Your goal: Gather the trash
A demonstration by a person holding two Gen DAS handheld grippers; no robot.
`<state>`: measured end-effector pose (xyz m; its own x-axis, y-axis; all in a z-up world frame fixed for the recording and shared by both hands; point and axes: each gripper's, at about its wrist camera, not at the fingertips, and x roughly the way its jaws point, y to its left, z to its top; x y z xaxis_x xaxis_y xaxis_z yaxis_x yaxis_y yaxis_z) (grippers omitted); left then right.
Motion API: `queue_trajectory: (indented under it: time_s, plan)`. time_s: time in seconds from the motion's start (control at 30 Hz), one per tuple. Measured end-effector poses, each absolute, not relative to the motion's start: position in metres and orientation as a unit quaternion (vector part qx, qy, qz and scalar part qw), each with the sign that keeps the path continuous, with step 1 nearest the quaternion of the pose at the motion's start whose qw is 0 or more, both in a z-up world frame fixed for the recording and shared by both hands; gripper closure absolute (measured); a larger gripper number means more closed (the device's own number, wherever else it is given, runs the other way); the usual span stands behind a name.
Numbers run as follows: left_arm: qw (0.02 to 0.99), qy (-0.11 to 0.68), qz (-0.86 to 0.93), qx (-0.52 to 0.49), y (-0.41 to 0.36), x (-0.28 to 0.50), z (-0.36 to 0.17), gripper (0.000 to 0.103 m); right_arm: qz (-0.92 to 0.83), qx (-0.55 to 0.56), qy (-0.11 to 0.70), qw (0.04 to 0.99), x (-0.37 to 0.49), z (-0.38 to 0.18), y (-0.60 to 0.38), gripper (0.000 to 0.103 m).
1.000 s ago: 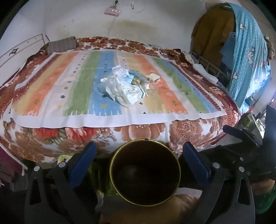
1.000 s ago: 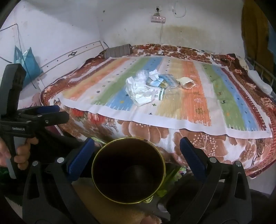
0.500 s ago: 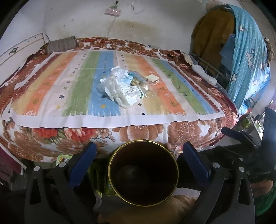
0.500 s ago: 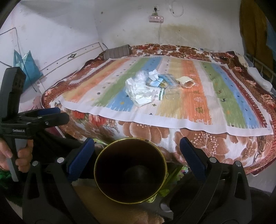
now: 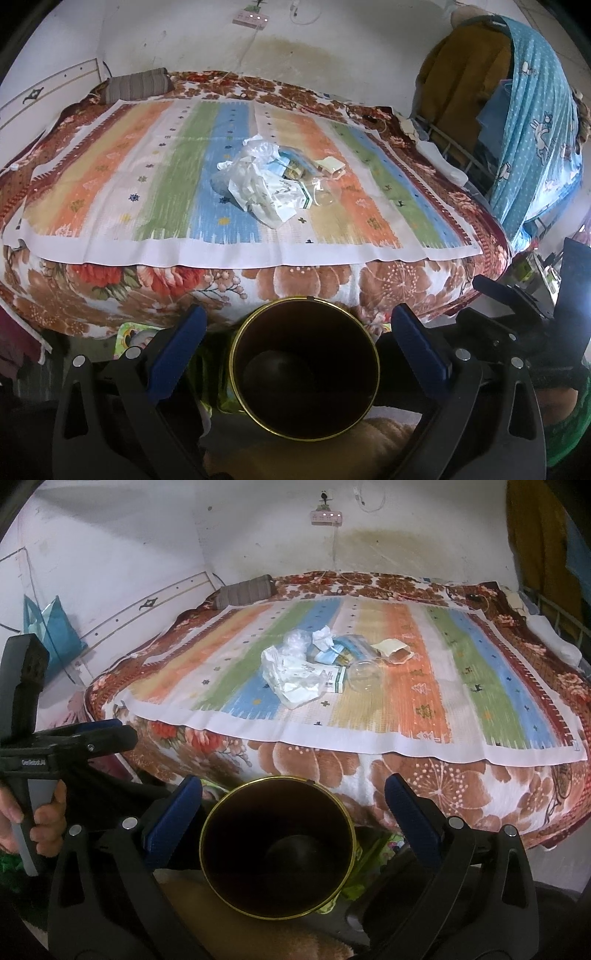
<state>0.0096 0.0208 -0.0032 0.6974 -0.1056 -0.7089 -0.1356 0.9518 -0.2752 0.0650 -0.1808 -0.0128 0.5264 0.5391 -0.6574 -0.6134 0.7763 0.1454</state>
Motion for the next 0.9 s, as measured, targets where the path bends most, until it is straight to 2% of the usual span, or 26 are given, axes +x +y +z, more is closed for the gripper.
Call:
queue_trajectory:
  time_s: [0.3,0.9]
  plan:
    - [0.900,0.394,-0.001,-0.185,0.026,0.010,-0.005,0.006,0.331,-0.050,0.351,0.874,0.067,-0.008,-0.183,0.009]
    - [0.905,0.392,-0.003,-0.167,0.027,0.032,0.010,0.006,0.331,-0.038,0.350,0.875,0.084,0.001,-0.183,0.010]
